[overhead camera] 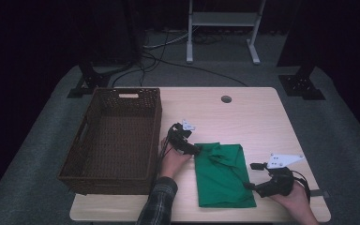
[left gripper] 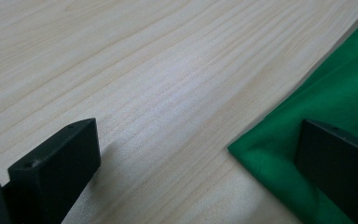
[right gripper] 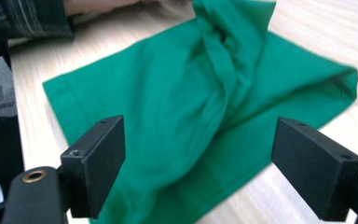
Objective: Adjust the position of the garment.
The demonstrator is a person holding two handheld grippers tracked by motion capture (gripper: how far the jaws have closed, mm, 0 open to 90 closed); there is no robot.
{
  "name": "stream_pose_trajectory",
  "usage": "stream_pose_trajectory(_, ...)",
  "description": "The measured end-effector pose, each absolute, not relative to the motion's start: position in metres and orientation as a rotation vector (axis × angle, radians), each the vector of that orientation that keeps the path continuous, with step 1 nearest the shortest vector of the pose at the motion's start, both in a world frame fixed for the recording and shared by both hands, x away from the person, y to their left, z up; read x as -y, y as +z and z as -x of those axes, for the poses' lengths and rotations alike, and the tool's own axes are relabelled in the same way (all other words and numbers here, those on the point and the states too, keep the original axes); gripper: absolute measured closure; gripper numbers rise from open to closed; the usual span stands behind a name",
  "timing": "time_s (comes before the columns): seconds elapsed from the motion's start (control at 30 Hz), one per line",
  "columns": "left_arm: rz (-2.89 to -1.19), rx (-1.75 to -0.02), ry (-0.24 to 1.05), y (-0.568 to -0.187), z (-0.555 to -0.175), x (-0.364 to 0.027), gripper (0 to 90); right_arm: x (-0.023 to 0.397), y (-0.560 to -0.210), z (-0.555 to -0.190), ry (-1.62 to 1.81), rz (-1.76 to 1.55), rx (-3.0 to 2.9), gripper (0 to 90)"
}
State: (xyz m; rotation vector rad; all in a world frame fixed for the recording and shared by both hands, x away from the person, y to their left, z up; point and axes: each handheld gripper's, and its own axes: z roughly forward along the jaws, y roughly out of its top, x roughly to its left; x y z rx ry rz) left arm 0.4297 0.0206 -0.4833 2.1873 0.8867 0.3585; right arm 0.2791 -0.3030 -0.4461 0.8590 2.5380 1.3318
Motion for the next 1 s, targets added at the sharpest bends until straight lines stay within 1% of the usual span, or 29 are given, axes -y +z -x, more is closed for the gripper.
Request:
stream_pose_trajectory(0.57, -2.189, -0.887, 0.359, -0.483, -0.43, -0.021, 0.0, 0.252, -0.432, -0.321, 1.367, -0.767, -2.516, 17.8)
stream_pose_trajectory(0.63, -2.189, -0.887, 0.359, -0.483, -0.43, -0.021, 0.0, 0.247, -0.431, -0.325, 1.364, -0.76, -2.518, 18.0)
stream_pose_trajectory(0.7, -2.189, -0.887, 0.359, -0.483, -0.43, -0.021, 0.0, 0.241, -0.432, -0.329, 1.359, -0.748, -2.52, 20.4)
stream_pose_trajectory(0.83, -2.189, -0.886, 0.359, -0.483, -0.43, -0.021, 0.0, 0.229, -0.436, -0.335, 1.334, -0.743, -2.524, 20.8)
stream_pose_trajectory(1.0, -2.189, -0.886, 0.359, -0.483, -0.43, -0.021, 0.0, 0.219, -0.44, -0.335, 1.313, -0.735, -2.513, 22.7)
